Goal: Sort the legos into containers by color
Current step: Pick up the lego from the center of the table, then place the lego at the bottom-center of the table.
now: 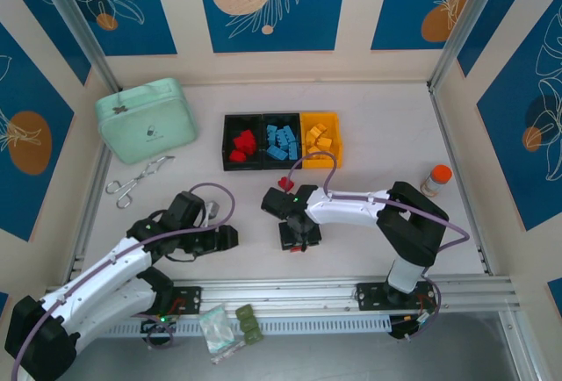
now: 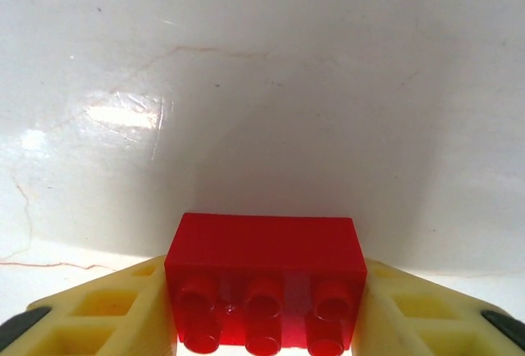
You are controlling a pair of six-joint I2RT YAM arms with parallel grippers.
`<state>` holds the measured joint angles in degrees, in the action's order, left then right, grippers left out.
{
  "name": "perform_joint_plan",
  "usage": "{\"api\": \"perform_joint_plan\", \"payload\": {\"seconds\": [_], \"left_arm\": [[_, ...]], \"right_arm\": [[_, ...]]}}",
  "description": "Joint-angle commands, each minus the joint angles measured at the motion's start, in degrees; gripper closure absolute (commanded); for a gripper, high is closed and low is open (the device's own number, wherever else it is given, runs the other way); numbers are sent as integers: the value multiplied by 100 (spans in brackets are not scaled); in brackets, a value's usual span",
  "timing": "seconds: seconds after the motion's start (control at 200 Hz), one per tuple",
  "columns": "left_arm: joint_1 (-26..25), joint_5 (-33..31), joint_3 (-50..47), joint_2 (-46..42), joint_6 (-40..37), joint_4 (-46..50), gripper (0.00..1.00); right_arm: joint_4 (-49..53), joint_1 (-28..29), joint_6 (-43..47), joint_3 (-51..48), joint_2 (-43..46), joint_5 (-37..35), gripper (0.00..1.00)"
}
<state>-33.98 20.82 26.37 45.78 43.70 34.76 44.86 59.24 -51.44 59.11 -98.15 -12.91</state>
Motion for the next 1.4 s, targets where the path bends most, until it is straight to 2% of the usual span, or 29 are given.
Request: {"api": "perform_joint_plan", "payload": {"seconds": [0.0, 0.27, 0.43, 0.73, 1.196, 1.281, 1.396], "left_arm": [[16, 49, -62, -91, 119, -127, 27], [14, -338, -61, -461, 442, -175, 27], [17, -548, -92, -553, 502, -40, 27], [23, -638, -130, -552, 678, -131, 27], [23, -632, -167, -420, 745, -286, 27], [24, -623, -184, -412, 768, -302, 27], [23, -605, -220, -381, 791, -343, 27]], "right_arm": [[308, 15, 48, 186, 100, -26, 54], [626, -272, 705, 1049, 428, -120, 55], [501, -715, 1345, 1965, 90, 42, 55], [789, -1370, 2175, 4618, -1511, 375, 54], [1699, -2135, 2125, 9157, -4601, 1064, 54], [1610, -2218, 1999, 9567, -4922, 1205, 54], [1070, -2320, 1825, 9411, -4986, 1621, 54]]}}
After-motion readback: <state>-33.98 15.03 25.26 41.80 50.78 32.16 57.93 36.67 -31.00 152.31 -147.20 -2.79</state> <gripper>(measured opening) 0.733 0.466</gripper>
